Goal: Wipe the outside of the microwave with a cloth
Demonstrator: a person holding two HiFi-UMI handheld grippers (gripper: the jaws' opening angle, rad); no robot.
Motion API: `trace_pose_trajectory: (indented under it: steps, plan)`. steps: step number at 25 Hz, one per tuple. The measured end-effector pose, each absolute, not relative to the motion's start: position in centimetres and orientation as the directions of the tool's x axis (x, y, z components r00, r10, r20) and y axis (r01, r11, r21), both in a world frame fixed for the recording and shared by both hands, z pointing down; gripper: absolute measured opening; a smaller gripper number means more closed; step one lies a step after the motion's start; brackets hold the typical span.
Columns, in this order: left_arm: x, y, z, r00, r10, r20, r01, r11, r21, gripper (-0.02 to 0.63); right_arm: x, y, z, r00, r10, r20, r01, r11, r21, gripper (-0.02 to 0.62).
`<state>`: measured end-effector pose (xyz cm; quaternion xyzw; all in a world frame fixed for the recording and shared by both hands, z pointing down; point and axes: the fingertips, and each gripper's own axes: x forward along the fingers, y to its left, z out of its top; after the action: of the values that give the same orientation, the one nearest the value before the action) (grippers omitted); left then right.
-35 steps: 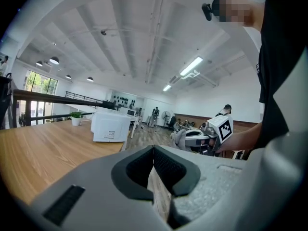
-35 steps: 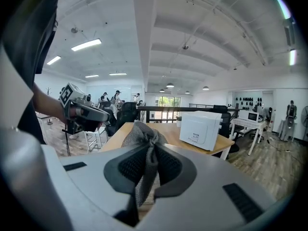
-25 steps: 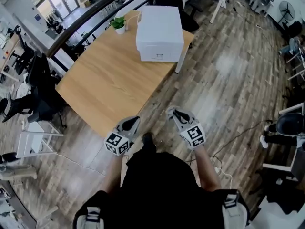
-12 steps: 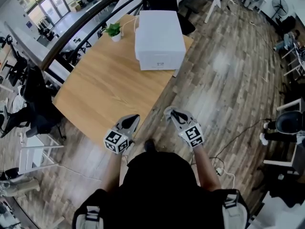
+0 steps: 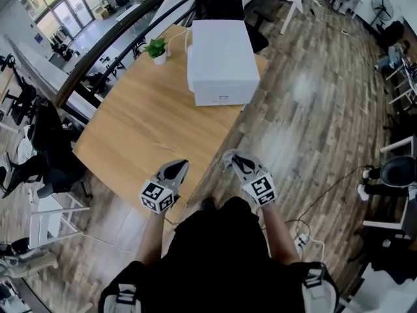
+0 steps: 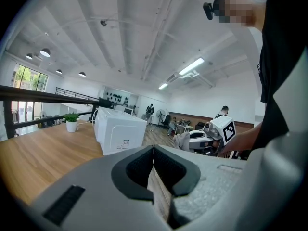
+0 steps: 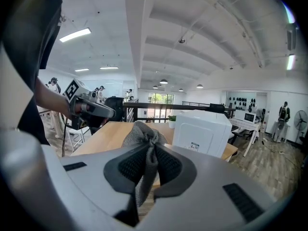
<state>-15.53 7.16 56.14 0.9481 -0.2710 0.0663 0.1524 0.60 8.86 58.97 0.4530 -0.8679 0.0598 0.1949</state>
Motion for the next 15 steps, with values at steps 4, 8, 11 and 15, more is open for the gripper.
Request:
trace_pose_trajectory:
  steps: [4,8,11,15]
  plan:
    - [-15.1,6.0,56.7,0.834,-0.504,0.225,-0.55,-0.789,0.272,0.003,1.0,7.1,59.7,-0.531,-0.749,0.397,-0.801,0.596,0.053,0.032]
    - [-14.6,4.1,57.5,0.813,-0.531,0.241,-0.581,-0.767,0.271,0.003,1.7,4.0,60.7,-0.557,-0.723,0.408,-0.783,0.621,0.033,0.032]
    - [-14.9,1.6,57.3,0.776,-0.582,0.242,-0.63,-0.728,0.271,0.003,1.9,1.0,61.3,-0.59,-0.696,0.41,-0.755,0.655,0.026,0.032]
    - [-14.8,-1.5,56.5,0.734,-0.631,0.249,-0.679,-0.687,0.26,0.003,2.2,-3.2,60.4,-0.638,-0.658,0.399,-0.71,0.704,0.027,0.032]
